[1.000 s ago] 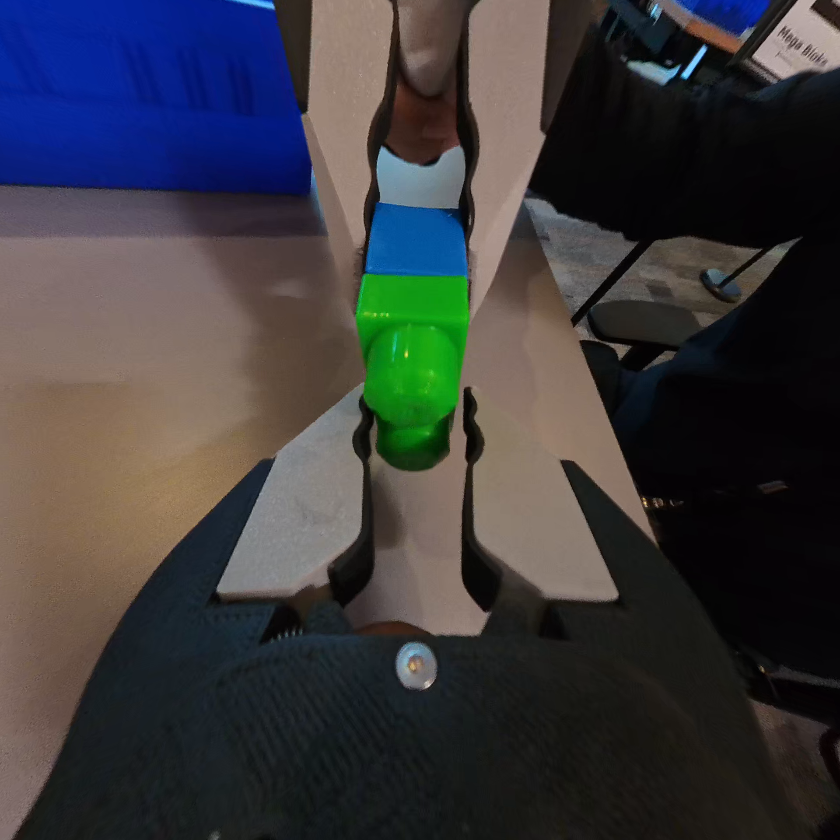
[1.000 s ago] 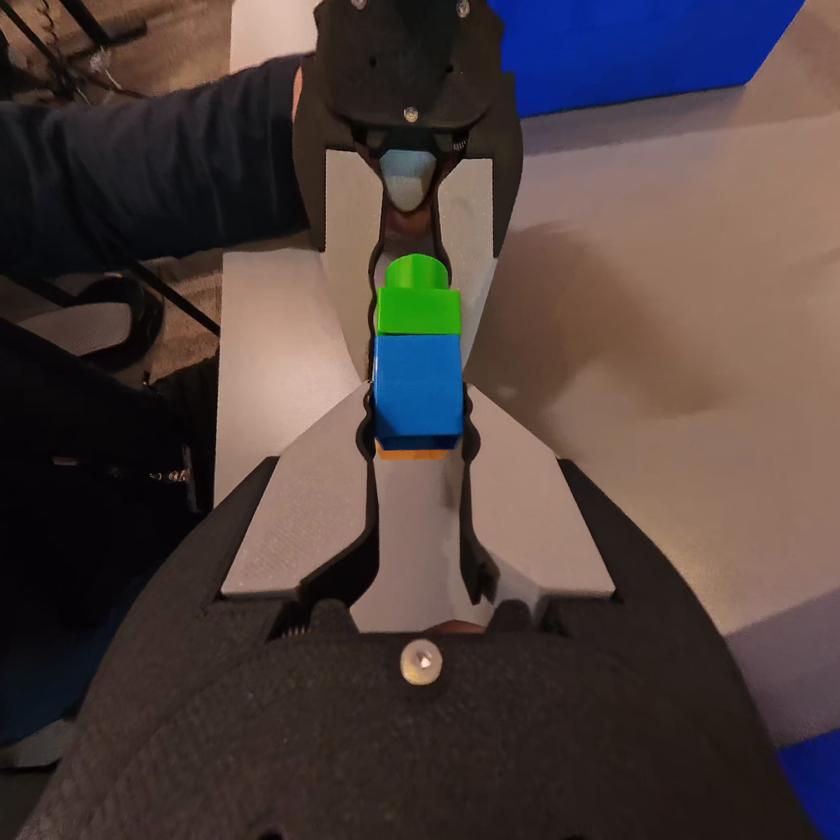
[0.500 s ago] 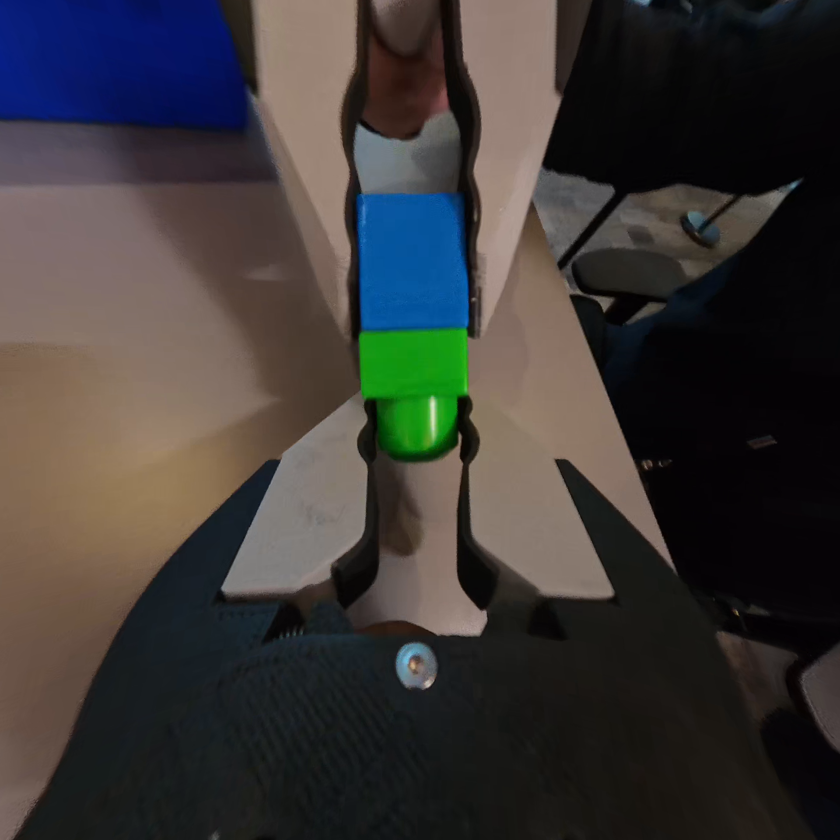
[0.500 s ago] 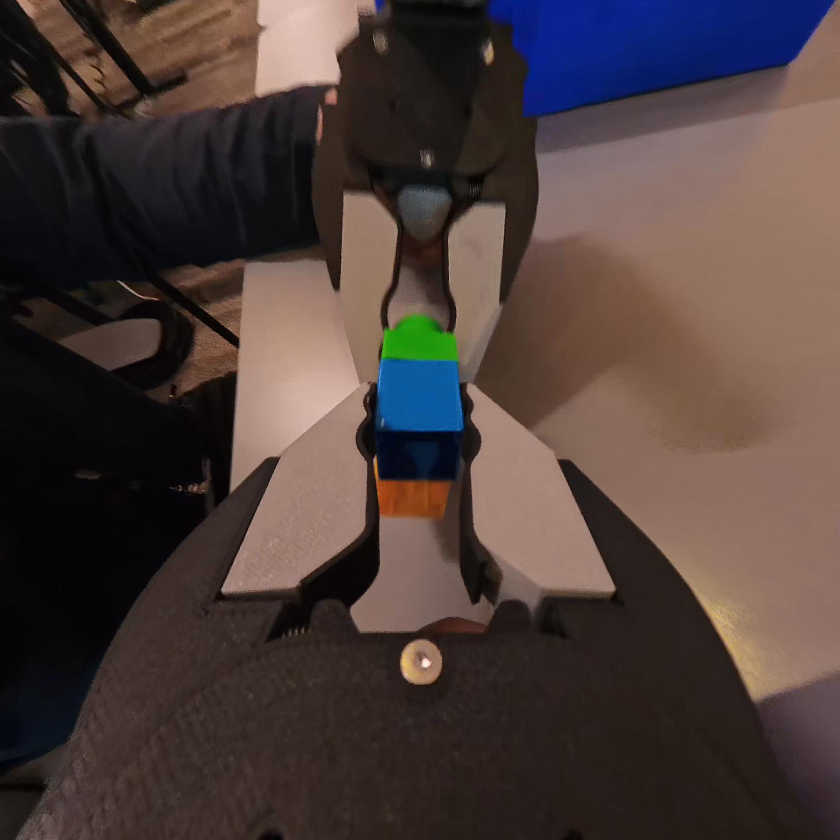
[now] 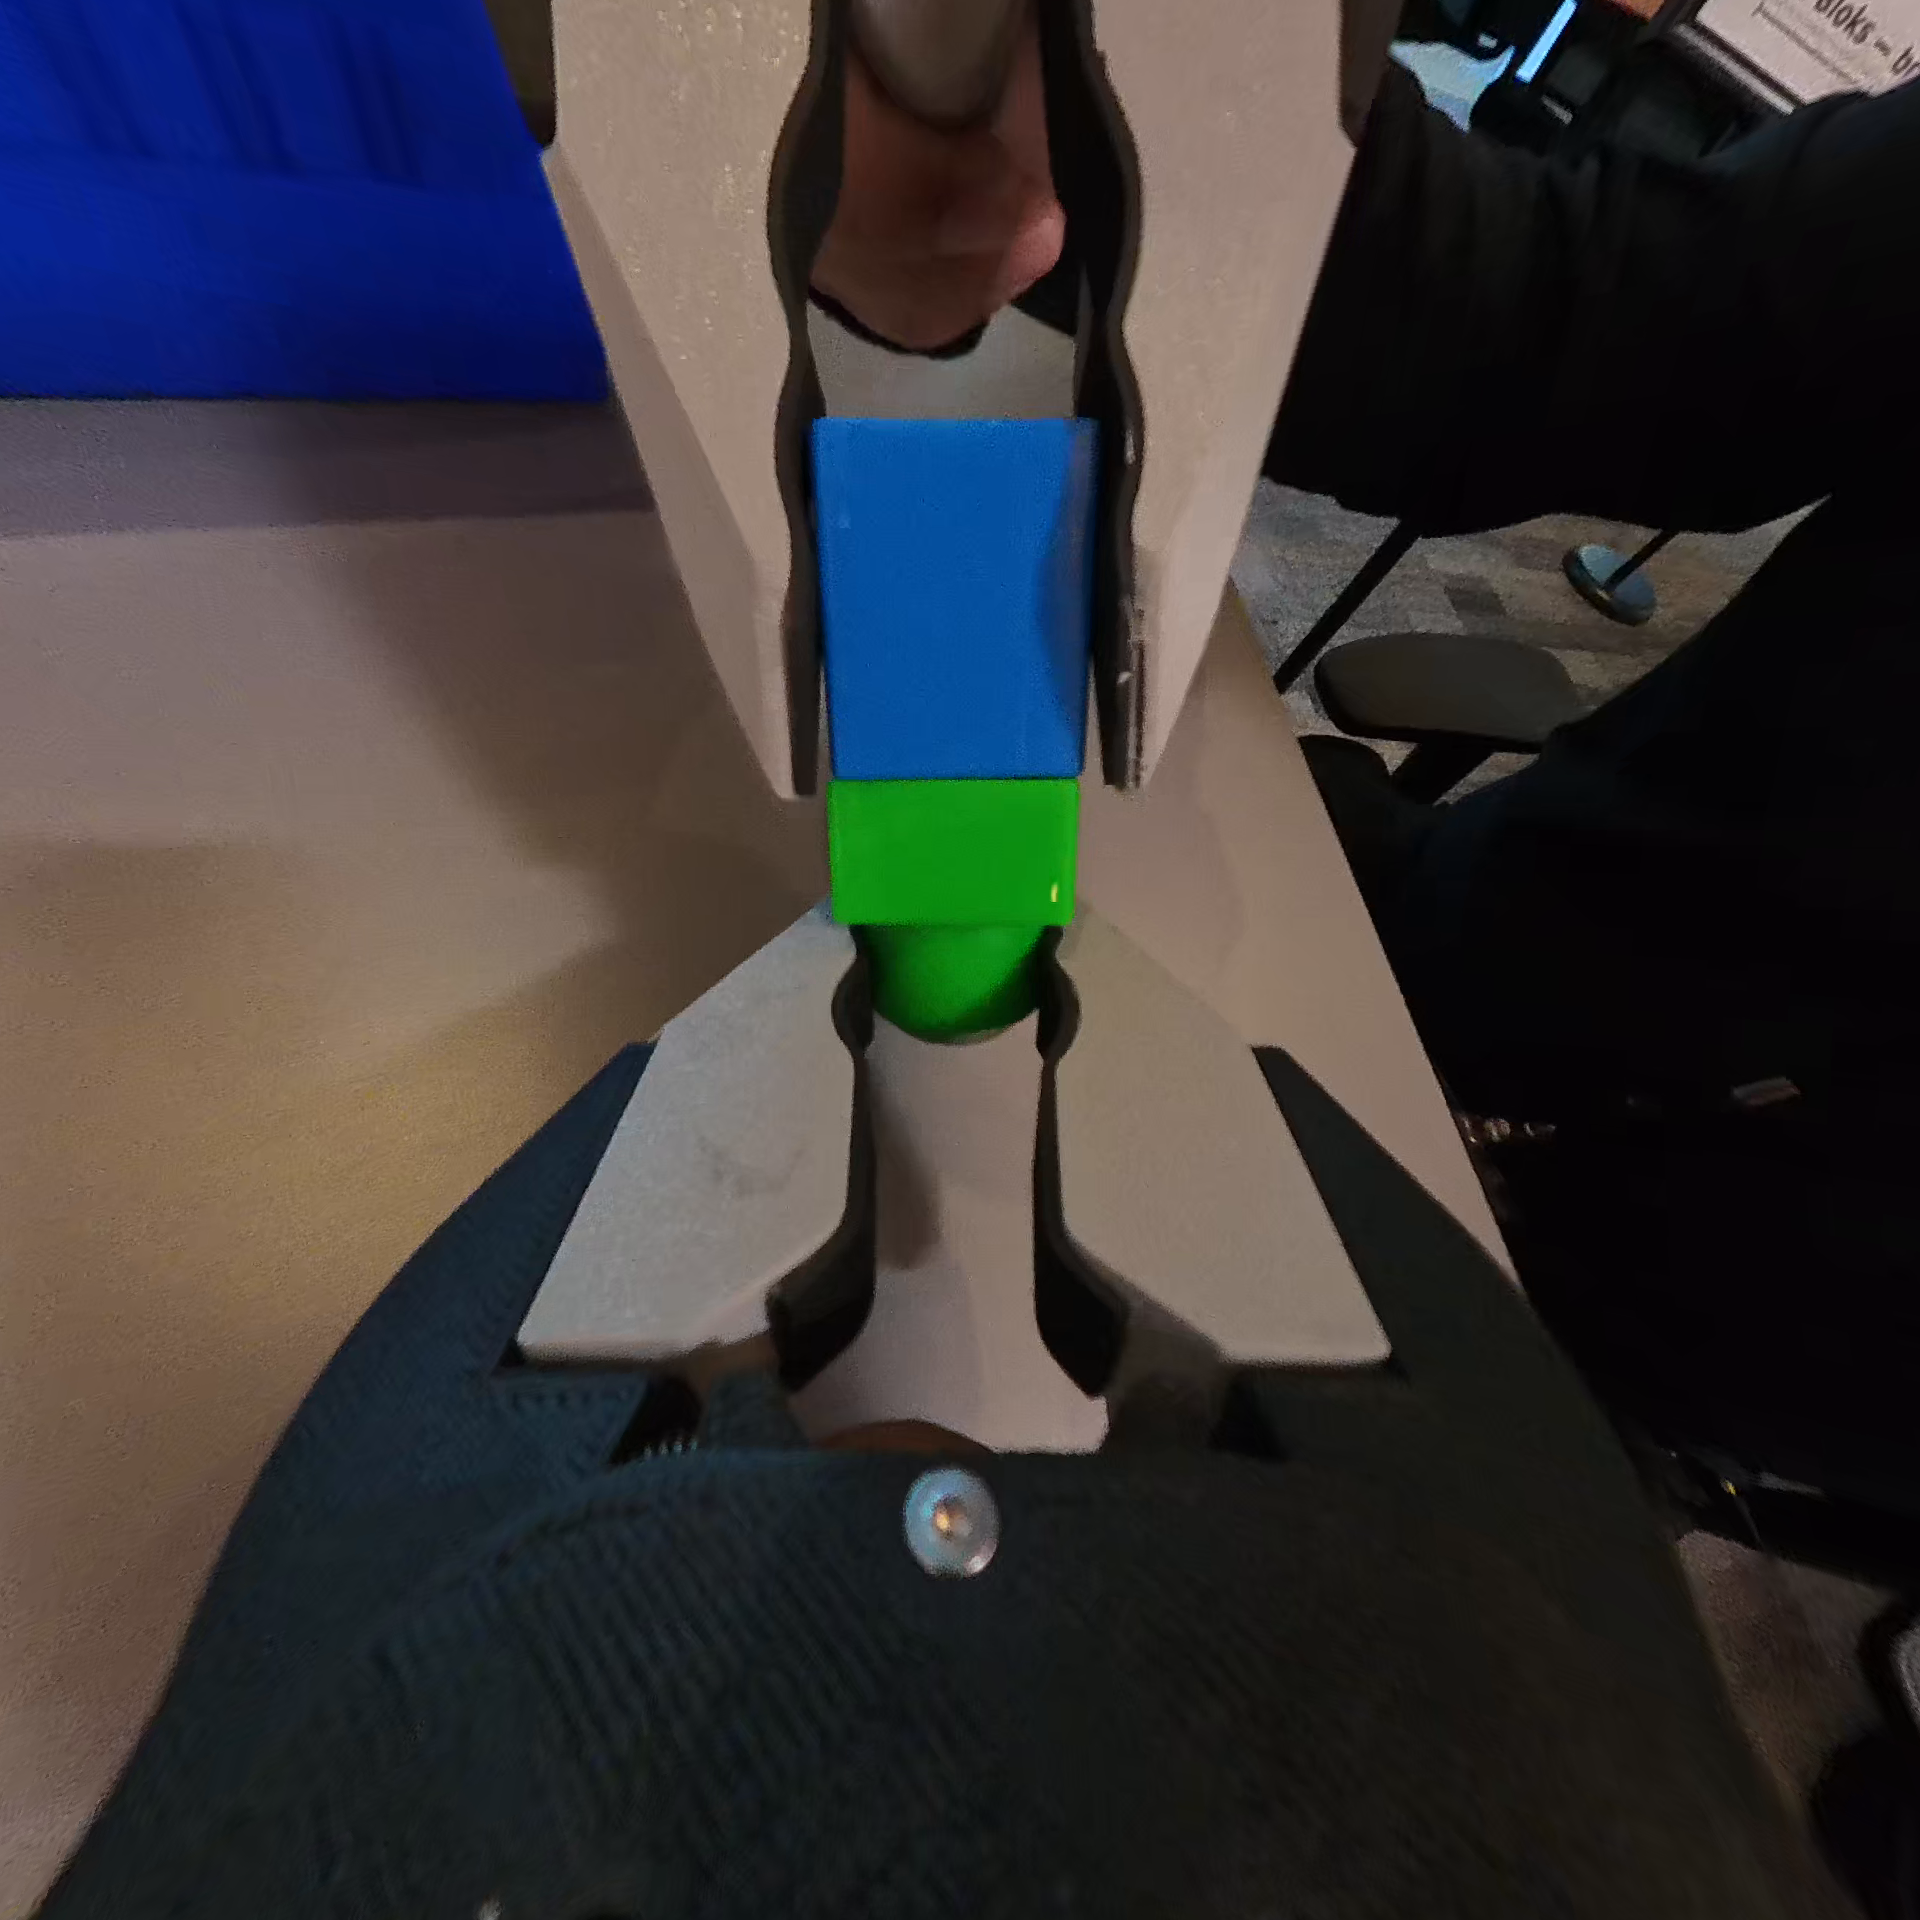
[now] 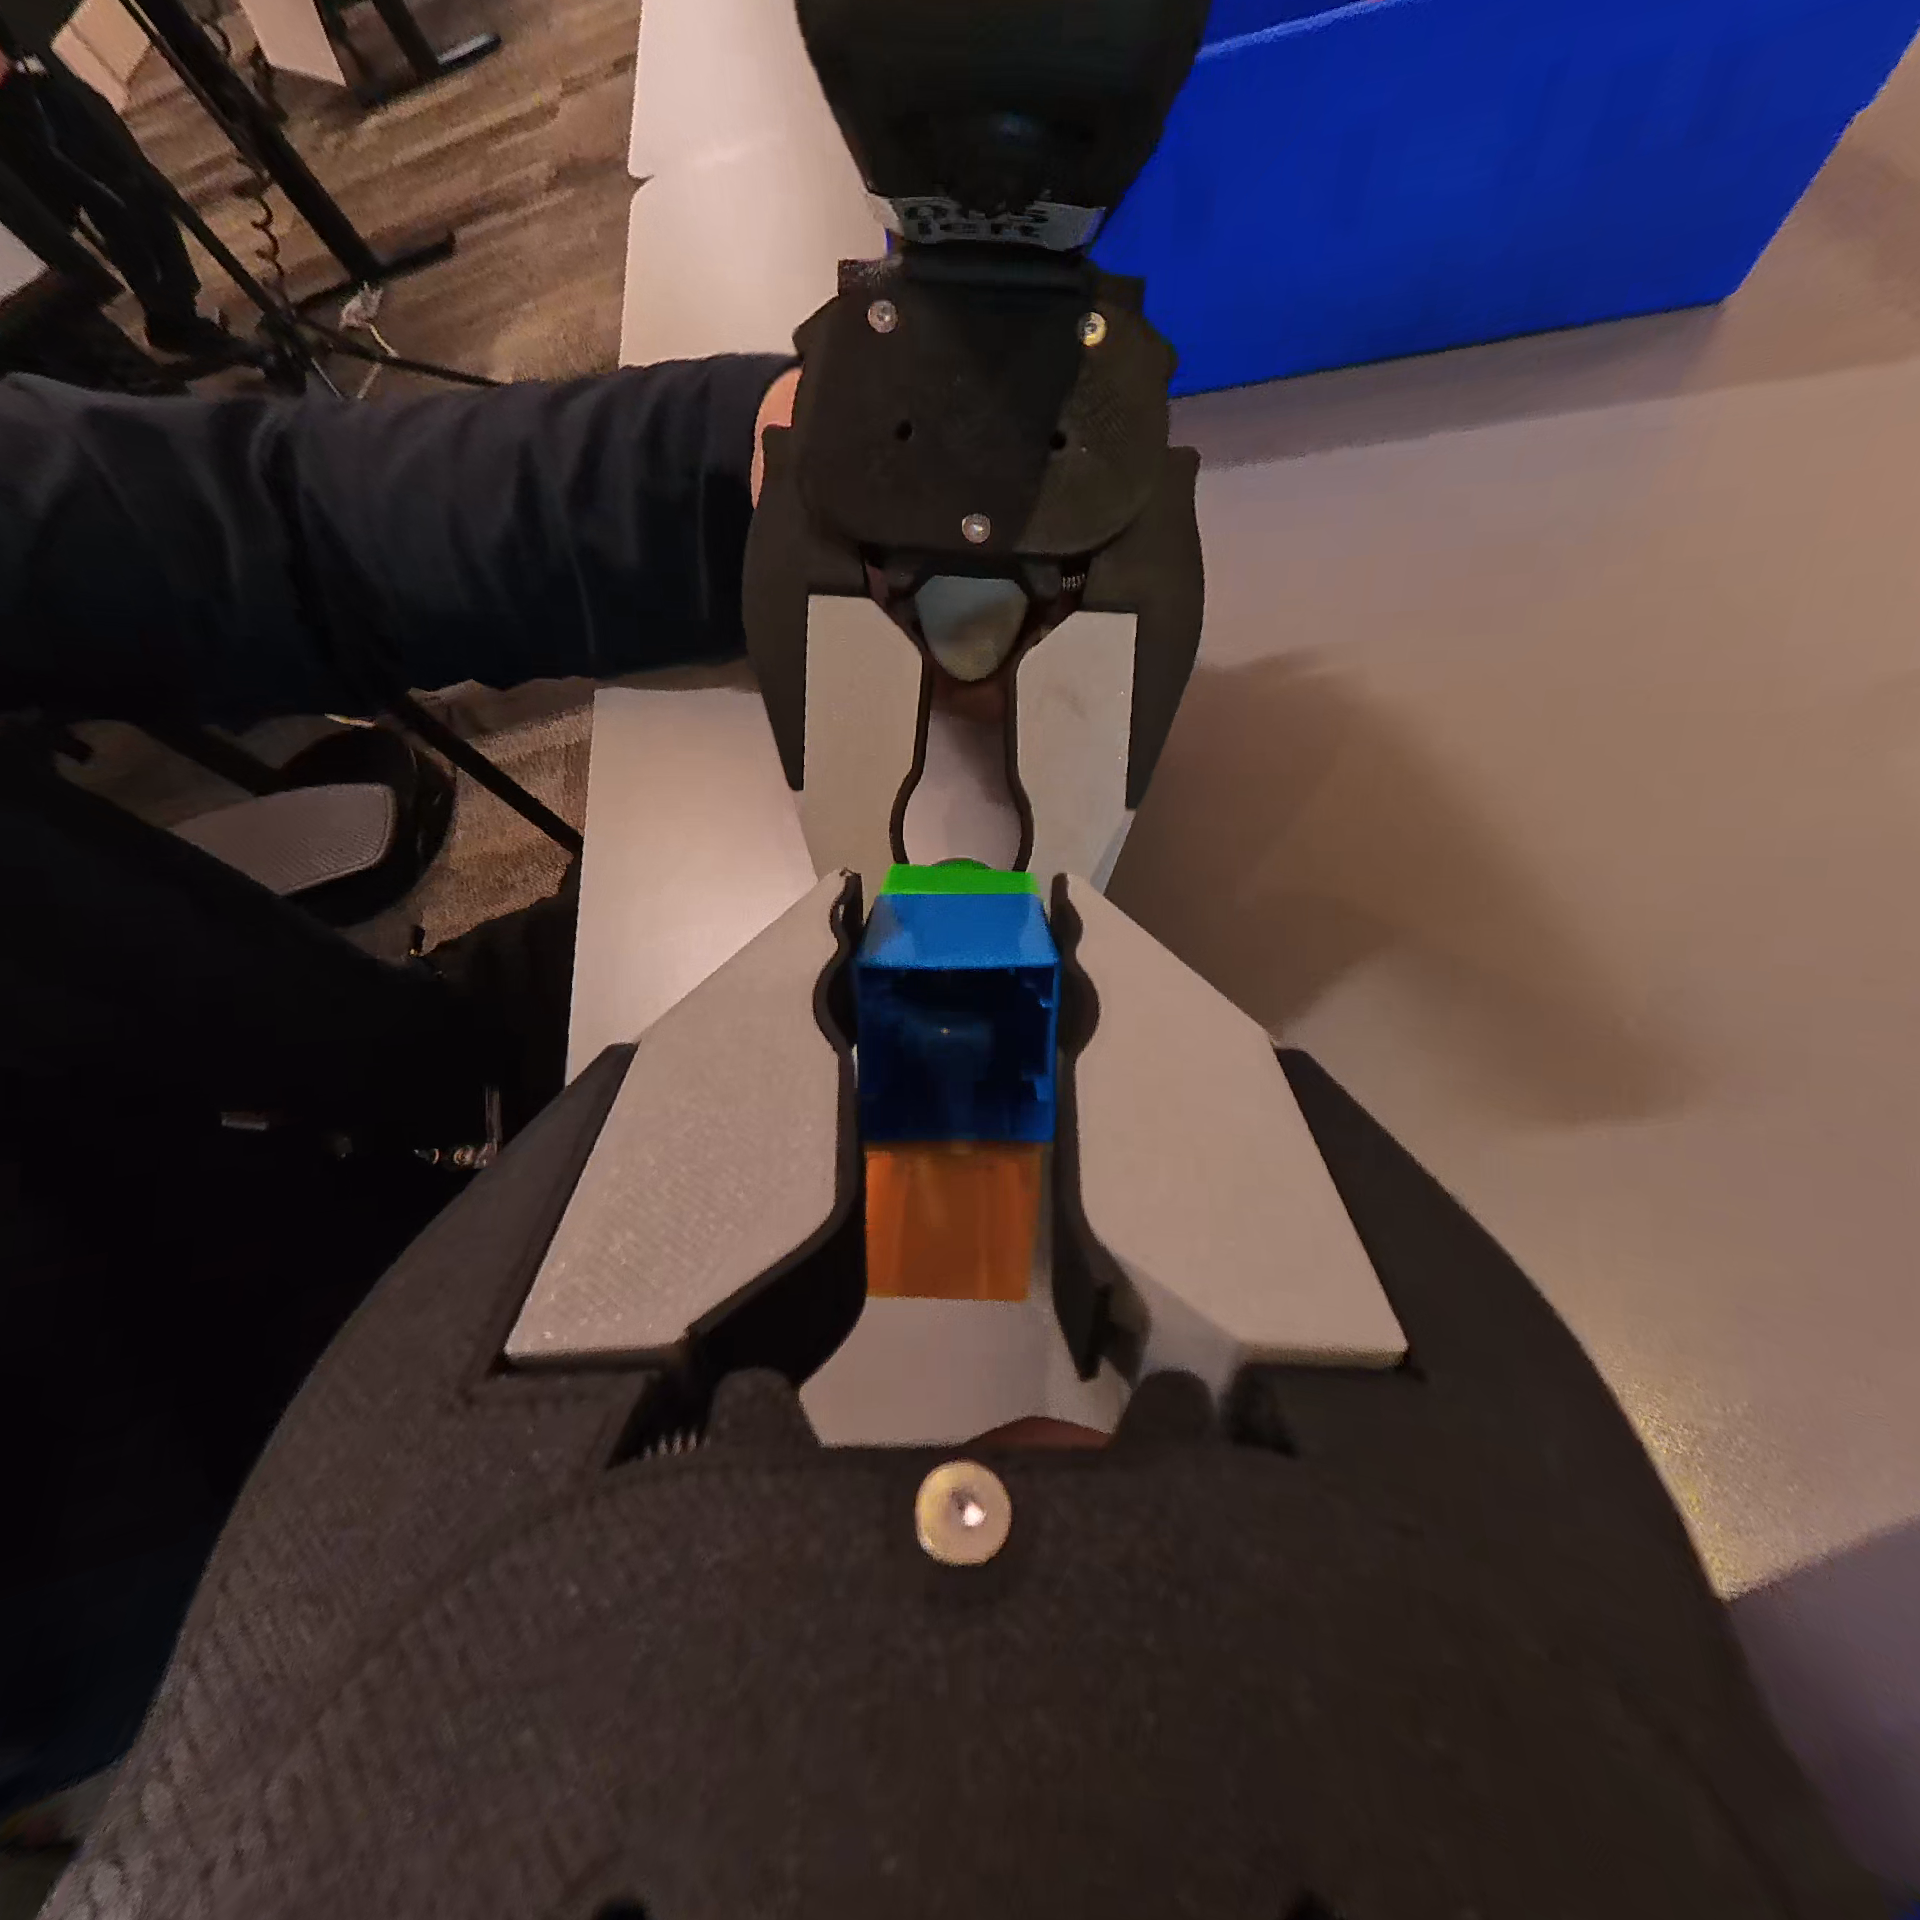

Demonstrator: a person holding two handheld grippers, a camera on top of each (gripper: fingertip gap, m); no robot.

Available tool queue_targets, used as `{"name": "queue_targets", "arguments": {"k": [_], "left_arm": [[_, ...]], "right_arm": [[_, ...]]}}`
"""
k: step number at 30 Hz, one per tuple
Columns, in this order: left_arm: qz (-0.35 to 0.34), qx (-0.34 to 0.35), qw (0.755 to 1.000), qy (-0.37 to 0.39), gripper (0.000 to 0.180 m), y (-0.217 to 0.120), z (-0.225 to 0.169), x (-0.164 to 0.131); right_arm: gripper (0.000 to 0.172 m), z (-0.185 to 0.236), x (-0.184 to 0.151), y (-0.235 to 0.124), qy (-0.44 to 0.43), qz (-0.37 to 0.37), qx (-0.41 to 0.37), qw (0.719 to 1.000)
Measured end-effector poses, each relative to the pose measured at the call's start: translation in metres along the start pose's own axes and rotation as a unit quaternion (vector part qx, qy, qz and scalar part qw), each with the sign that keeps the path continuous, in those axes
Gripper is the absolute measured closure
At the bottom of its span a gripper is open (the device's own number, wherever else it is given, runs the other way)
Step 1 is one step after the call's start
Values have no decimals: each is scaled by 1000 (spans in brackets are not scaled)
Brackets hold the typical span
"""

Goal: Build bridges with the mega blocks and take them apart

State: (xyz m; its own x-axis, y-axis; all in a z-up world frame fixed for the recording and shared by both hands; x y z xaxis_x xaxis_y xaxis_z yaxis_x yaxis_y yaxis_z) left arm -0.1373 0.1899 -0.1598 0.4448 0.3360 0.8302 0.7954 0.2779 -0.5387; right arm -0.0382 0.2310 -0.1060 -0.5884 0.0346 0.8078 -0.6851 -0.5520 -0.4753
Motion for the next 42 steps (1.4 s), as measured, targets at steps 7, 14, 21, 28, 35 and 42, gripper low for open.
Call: {"name": "queue_targets", "arguments": {"k": [7, 14, 21, 28, 35, 42], "left_arm": [[-6, -4, 1000, -12, 155, -2, 1, 1], [10, 16, 1000, -9, 155, -3, 5, -3], [55, 38, 998, -1, 155, 2, 7, -9], [71, 37, 997, 6, 156, 3, 6, -12], [63, 53, 996, 21, 154, 2, 4, -8], [55, 65, 996, -2, 151, -3, 11, -10]], "right_arm": [[139, -2, -9, -6, 24, -29, 16, 999], [136, -8, -27, -12, 57, -23, 29, 998], [137, -14, -36, -3, 93, 5, 17, 996], [139, -11, -39, 4, 56, 48, -9, 997], [134, -12, -36, 7, 58, -9, 23, 998], [136, -17, -37, 10, 65, -22, 5, 998]]}}
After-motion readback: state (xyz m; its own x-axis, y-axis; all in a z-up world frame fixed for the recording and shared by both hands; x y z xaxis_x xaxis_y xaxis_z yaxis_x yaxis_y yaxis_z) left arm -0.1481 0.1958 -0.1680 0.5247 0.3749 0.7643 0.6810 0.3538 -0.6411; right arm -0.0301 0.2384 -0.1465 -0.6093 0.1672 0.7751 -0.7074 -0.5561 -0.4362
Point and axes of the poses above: each gripper's, where its closed fingertips meet, y out along the fingers, x out of its top, z = x × y across the jaws, the point moved 8 cm from there along -y, back along the fingers, and after that the axes turned 13 degrees about x, right-handed, at the moved point
